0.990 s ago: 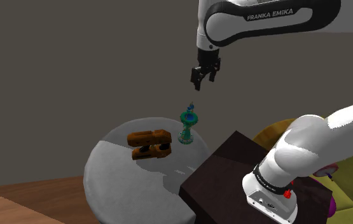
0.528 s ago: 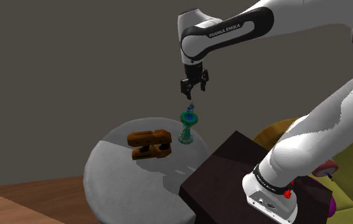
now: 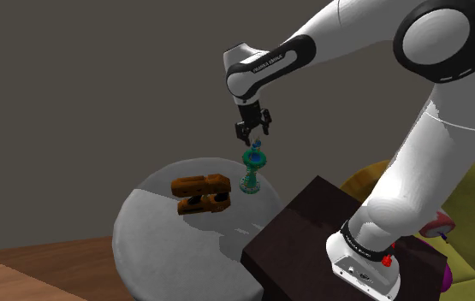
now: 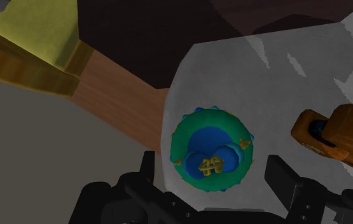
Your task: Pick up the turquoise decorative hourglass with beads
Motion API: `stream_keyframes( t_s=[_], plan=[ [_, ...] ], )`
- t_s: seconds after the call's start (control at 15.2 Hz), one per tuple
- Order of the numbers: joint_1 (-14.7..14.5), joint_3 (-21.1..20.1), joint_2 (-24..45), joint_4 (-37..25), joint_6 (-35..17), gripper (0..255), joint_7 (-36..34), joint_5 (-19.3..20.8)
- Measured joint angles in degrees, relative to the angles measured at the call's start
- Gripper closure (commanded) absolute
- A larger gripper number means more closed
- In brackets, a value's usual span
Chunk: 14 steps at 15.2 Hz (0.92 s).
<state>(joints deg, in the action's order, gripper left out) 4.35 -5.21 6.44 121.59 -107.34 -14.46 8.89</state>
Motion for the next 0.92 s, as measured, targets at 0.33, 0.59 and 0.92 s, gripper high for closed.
stream_keyframes(
  t_s=[0.33, 0.59, 0.92],
  plan=[
    [0.0, 0.1, 2.6, 1.1, -3.4, 0, -0.7, 0.5],
    [0.0, 0.1, 3.3, 1.5, -4.5, 255, -1.0, 0.6],
    [0.0, 0.2, 3.3, 1.4, -4.6, 255, -0.9, 0.6]
  ],
)
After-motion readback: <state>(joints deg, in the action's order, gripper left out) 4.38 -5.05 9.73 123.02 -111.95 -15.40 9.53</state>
